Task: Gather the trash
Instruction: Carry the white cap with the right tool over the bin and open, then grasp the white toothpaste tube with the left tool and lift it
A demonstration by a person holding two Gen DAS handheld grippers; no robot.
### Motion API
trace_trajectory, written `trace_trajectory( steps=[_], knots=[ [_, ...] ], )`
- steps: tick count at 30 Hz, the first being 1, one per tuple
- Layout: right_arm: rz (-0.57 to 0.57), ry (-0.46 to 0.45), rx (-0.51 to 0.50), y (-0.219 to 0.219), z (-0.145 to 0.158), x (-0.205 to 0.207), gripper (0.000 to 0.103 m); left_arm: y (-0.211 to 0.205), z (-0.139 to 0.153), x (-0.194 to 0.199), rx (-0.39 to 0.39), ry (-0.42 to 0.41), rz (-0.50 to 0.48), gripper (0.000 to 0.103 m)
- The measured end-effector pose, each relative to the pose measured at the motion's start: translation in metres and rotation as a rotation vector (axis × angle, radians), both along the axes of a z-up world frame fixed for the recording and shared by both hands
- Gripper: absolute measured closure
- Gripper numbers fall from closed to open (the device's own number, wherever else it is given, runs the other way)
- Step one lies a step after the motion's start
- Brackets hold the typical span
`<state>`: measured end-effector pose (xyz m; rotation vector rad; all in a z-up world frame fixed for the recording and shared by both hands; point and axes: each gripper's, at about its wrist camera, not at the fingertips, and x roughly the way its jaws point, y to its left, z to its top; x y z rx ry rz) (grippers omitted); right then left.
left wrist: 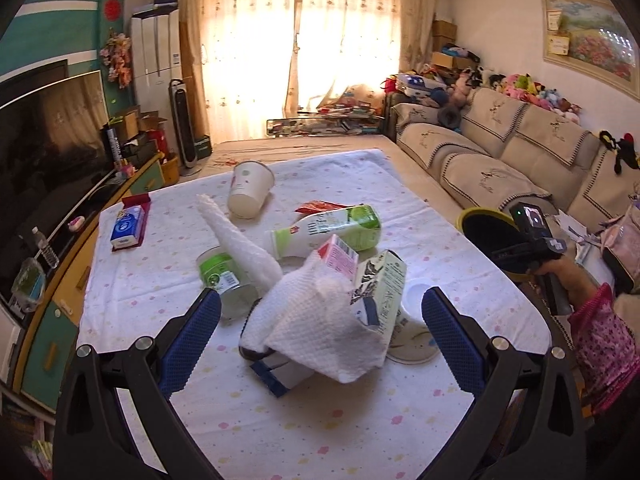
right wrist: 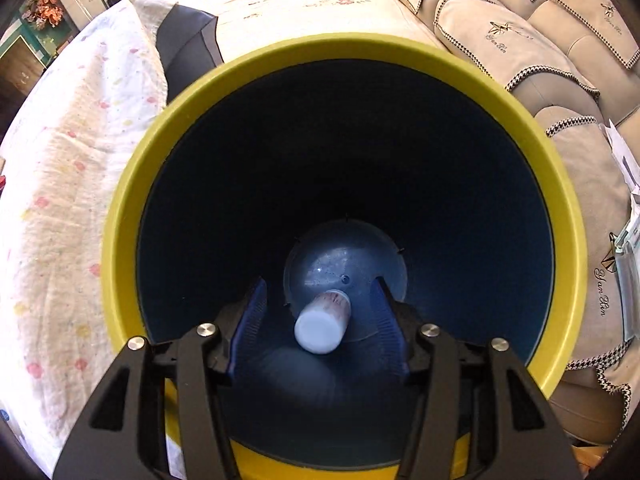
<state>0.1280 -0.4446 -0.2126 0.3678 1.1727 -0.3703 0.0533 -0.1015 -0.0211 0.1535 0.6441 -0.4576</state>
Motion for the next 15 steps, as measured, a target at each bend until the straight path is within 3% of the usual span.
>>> trace_trajectory(
  steps=[4, 12, 15],
  knots=[
    [0.013, -0.018, -0.005, 0.008, 0.009, -0.003, 0.05, -0.008, -0.005, 0.0, 0.003, 0.023, -0.053, 0.005],
    [0.034, -0.031, -0.004, 0.009, 0.015, -0.008, 0.048, -0.007, -0.028, 0.02, -0.025, 0.152, -0.111, 0.046],
    [0.037, -0.032, -0.001, 0.009, 0.016, -0.008, 0.048, -0.004, -0.032, 0.023, -0.054, 0.174, -0.13, 0.052]
  ],
)
